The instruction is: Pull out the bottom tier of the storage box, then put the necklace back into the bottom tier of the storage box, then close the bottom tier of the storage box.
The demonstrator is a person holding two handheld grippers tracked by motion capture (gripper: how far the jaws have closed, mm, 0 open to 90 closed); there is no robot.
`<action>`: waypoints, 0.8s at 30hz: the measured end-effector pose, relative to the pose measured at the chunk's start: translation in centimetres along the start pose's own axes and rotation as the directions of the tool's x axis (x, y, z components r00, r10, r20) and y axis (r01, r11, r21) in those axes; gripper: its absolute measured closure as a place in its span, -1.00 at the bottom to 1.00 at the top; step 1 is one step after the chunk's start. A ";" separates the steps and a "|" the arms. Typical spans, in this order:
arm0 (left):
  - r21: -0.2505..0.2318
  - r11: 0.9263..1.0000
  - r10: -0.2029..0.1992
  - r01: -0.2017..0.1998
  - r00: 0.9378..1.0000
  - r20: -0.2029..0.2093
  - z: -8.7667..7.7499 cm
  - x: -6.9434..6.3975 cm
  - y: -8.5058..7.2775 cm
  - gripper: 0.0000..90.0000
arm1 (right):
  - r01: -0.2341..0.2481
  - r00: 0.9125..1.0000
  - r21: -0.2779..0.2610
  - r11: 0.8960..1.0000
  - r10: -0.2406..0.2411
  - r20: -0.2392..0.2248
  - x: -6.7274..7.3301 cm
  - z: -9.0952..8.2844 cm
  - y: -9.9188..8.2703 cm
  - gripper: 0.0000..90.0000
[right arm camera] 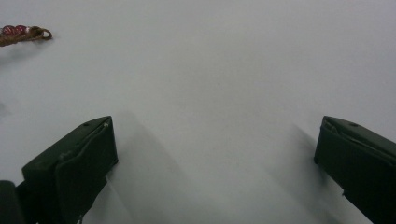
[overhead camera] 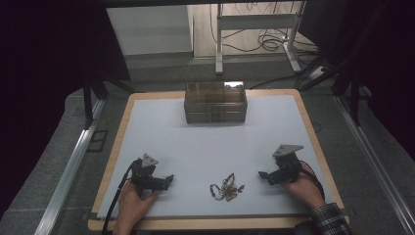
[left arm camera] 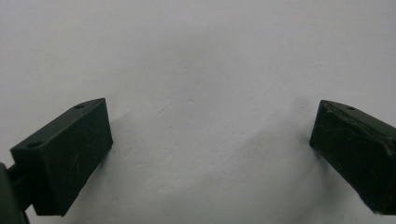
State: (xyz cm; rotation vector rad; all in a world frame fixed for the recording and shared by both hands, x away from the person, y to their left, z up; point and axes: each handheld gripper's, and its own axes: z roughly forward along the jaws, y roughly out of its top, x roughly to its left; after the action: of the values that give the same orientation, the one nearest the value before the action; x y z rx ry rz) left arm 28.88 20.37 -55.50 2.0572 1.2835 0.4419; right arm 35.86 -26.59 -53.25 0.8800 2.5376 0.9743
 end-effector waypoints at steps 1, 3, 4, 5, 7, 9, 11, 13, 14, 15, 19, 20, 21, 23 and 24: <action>0.000 1.000 0.001 -0.001 1.000 -0.001 0.0 0.0 0.0 -1.00 | -0.002 1.000 -0.002 1.000 0.002 0.000 0.0 0.0 0.0 -1.00; 0.006 1.000 0.009 -0.009 1.000 -0.002 0.0 0.0 0.0 -1.00 | -0.001 1.000 -0.002 1.000 0.001 0.000 0.0 0.0 0.0 -1.00; 0.006 1.000 0.009 -0.009 1.000 -0.002 0.0 0.0 0.0 -1.00 | -0.002 1.000 -0.003 1.000 0.002 0.000 0.0 0.0 0.0 -1.00; 0.006 1.000 0.009 -0.009 1.000 -0.002 0.0 0.0 0.0 -1.00 | 0.000 1.000 -0.004 1.000 0.000 0.001 0.0 0.0 0.0 -1.00; 0.000 1.000 0.001 -0.001 1.000 -0.002 0.0 0.0 0.0 -1.00 | -0.001 1.000 -0.005 1.000 0.001 0.000 0.0 0.0 0.0 -1.00; 0.006 1.000 0.009 -0.009 1.000 -0.002 0.0 0.0 0.0 -1.00 | -0.001 1.000 -0.004 1.000 0.001 0.001 0.0 0.0 0.0 -1.00; 0.005 1.000 0.007 -0.007 1.000 -0.002 0.0 0.0 0.0 -1.00 | -0.001 1.000 -0.005 1.000 0.001 0.000 0.0 0.0 0.0 -1.00; -0.001 1.000 -0.001 0.001 1.000 -0.001 0.0 0.0 0.0 -1.00 | -0.001 1.000 -0.005 1.000 0.001 0.000 0.0 0.0 0.0 -1.00; 0.005 1.000 0.008 -0.008 1.000 -0.002 0.0 0.0 0.0 -1.00 | -0.001 1.000 -0.004 1.000 0.001 0.001 0.0 0.0 0.0 -1.00; -0.001 1.000 -0.001 0.001 1.000 -0.001 0.0 0.0 0.0 -1.00 | -0.001 1.000 -0.005 1.000 0.001 0.001 0.0 0.0 0.0 -1.00; 0.003 1.000 0.004 -0.004 1.000 -0.002 0.0 0.0 0.0 -1.00 | -0.002 1.000 -0.003 1.000 0.002 0.000 0.0 0.0 0.0 -1.00; -0.001 1.000 0.000 0.000 1.000 -0.001 0.0 0.0 0.0 -1.00 | -0.003 1.000 -0.003 1.000 0.003 0.000 0.0 0.0 0.0 -1.00; -0.001 1.000 0.000 0.000 1.000 -0.002 0.0 0.0 0.0 -1.00 | -0.002 1.000 -0.001 1.000 0.002 0.000 0.0 0.0 0.0 -1.00; 0.002 1.000 0.003 -0.003 1.000 -0.002 0.0 0.0 0.0 -1.00 | -0.002 1.000 -0.001 1.000 0.002 0.000 0.0 0.0 0.0 -1.00; 0.002 1.000 0.004 -0.004 1.000 -0.002 0.0 0.0 0.0 -1.00 | -0.003 1.000 -0.001 1.000 0.003 0.000 0.0 0.0 0.0 -1.00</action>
State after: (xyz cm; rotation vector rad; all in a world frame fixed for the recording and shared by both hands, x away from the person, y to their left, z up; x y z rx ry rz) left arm 28.87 20.37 -55.49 2.0618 1.2820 0.4445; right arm 35.85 -26.59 -53.23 0.8833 2.5367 0.9764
